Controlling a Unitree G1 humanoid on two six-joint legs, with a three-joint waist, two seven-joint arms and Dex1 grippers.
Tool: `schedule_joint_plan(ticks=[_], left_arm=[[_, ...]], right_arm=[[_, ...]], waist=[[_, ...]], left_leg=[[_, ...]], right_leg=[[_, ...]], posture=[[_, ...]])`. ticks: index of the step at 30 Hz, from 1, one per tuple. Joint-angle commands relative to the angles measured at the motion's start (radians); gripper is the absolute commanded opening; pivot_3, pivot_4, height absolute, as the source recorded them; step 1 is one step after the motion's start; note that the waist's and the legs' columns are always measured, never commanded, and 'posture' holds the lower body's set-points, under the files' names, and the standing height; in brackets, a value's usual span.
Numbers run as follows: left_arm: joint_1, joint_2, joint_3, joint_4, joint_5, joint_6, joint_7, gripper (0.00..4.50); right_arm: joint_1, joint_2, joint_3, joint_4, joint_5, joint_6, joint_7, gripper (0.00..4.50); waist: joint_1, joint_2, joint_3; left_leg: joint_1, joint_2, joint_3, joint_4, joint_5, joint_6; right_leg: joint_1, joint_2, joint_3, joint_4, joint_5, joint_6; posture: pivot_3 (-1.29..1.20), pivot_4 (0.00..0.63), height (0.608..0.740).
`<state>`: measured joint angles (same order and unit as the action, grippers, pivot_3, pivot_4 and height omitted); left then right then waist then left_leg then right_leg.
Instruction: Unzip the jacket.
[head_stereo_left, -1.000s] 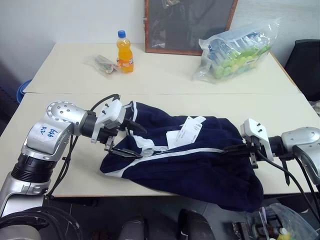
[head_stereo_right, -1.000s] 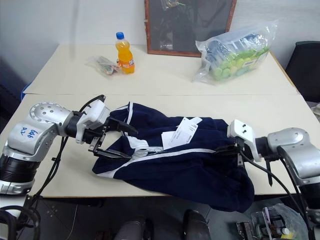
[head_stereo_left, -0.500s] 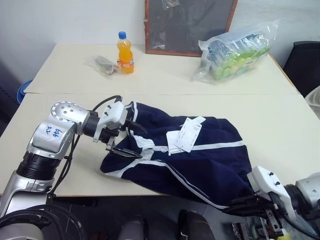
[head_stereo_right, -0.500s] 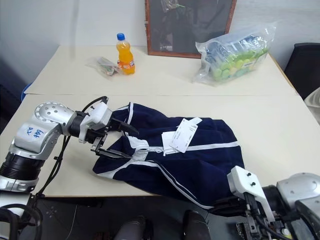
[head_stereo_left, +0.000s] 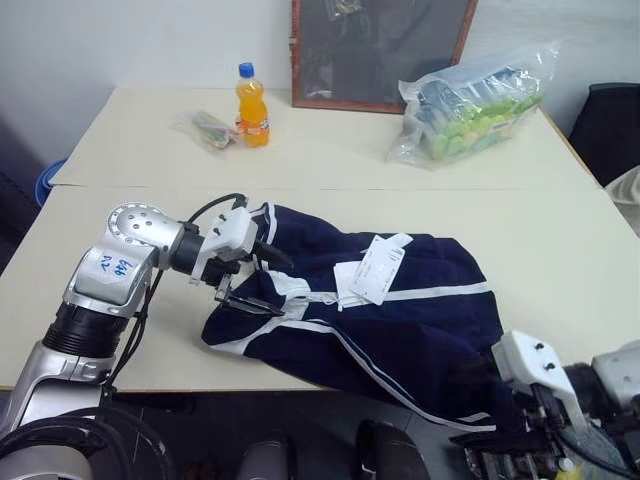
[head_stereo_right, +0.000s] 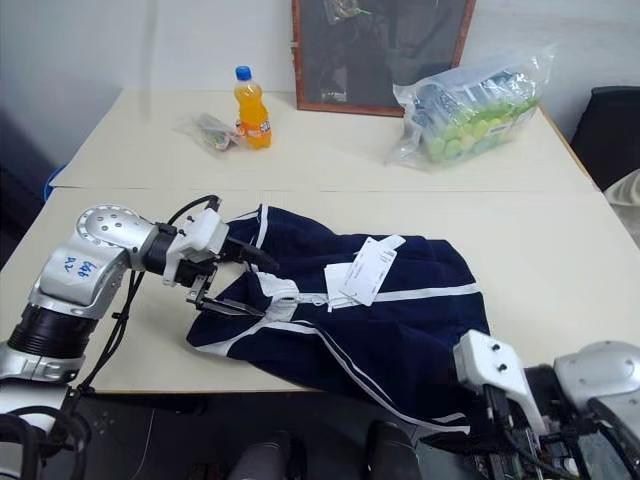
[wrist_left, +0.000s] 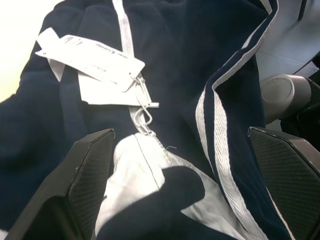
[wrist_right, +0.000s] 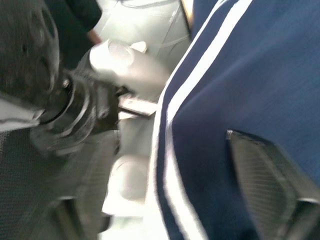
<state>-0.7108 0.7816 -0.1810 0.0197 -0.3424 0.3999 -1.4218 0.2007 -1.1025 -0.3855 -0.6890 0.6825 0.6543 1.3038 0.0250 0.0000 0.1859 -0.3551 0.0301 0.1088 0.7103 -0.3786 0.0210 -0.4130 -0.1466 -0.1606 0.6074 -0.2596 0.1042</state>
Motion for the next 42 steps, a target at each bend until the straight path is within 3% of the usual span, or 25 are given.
schedule_joint_plan(ticks=[1,4,5,8,12,17,20,29,38,42], left_arm=[[-0.038,-0.011,0.000,0.009,0.012,-0.023,-0.003,4.50],[-0.053,-0.026,-0.006,0.028,0.021,-0.034,-0.004,4.50],[-0.060,-0.034,-0.011,0.038,0.027,-0.039,-0.002,4.50],[-0.071,-0.058,-0.033,0.065,0.053,-0.071,0.000,4.50],[-0.072,-0.081,-0.048,0.085,0.075,-0.095,0.001,4.50],[-0.074,-0.096,-0.057,0.092,0.087,-0.103,-0.005,4.50],[-0.070,-0.095,-0.059,0.093,0.089,-0.106,-0.012,4.50],[-0.070,-0.101,-0.060,0.096,0.094,-0.106,-0.015,4.50],[-0.072,-0.116,-0.060,0.098,0.098,-0.109,-0.008,4.50],[-0.068,-0.113,-0.055,0.091,0.098,-0.105,-0.004,4.50]], right_arm=[[-0.135,-0.058,-0.119,0.050,0.244,0.093,0.046,3.85],[-0.279,-0.077,-0.118,0.115,0.346,0.127,0.022,3.85],[-0.353,-0.063,-0.061,0.144,0.285,0.088,-0.023,3.85],[-0.512,0.001,0.192,0.236,-0.090,-0.137,-0.182,3.85],[-0.590,0.105,0.415,0.341,-0.442,-0.394,-0.328,3.85],[-0.597,0.201,0.562,0.445,-0.739,-0.705,-0.461,3.85],[-0.582,0.209,0.616,0.511,-0.876,-0.905,-0.515,3.85],[-0.629,0.272,0.694,0.653,-1.085,-1.166,-0.617,3.85],[-0.710,0.404,0.742,0.722,-1.151,-1.181,-0.633,3.85],[-0.731,0.472,0.693,0.719,-1.067,-1.125,-0.648,3.85]], waist=[[0.000,0.000,0.000],[0.000,0.000,0.000],[0.000,0.000,0.000],[-0.001,-0.002,-0.001],[-0.003,-0.002,-0.001],[-0.004,-0.002,-0.001],[-0.004,-0.002,-0.001],[-0.014,-0.002,-0.001],[-0.032,-0.002,-0.001],[-0.030,-0.002,-0.001]], left_leg=[[0.000,0.000,0.000,0.000,0.000,0.000],[0.000,0.001,-0.001,0.000,0.000,0.000],[0.000,0.000,-0.001,0.000,0.000,0.000],[-0.001,0.000,-0.001,0.003,-0.001,0.000],[-0.004,0.000,0.006,0.004,-0.001,0.000],[-0.018,0.000,0.010,0.007,0.000,0.000],[-0.018,0.000,0.010,0.007,0.000,0.000],[-0.017,0.001,0.010,0.007,0.000,0.000],[-0.015,0.001,0.010,0.007,0.000,-0.001],[-0.015,0.001,0.010,0.007,0.000,-0.001]], right_leg=[[0.000,0.000,0.000,0.000,0.000,0.000],[0.000,0.000,-0.001,0.000,0.000,0.000],[0.000,0.000,-0.001,0.000,0.000,0.000],[0.000,0.000,-0.001,0.000,0.000,0.000],[-0.002,0.000,-0.001,0.002,0.000,0.000],[-0.016,0.000,-0.001,0.006,0.000,0.000],[-0.016,0.000,-0.001,0.005,0.000,0.000],[-0.015,0.000,0.000,0.006,0.000,0.000],[-0.015,0.001,0.000,0.007,0.000,0.000],[-0.015,0.001,0.000,0.008,0.000,-0.001]], posture=[[0.00,0.150,0.740],[0.00,0.150,0.740],[0.00,0.150,0.740],[0.00,0.150,0.740],[0.00,0.150,0.740],[0.00,0.150,0.740],[0.00,0.150,0.740],[0.00,0.150,0.740],[0.00,0.150,0.740],[0.00,0.150,0.740]])
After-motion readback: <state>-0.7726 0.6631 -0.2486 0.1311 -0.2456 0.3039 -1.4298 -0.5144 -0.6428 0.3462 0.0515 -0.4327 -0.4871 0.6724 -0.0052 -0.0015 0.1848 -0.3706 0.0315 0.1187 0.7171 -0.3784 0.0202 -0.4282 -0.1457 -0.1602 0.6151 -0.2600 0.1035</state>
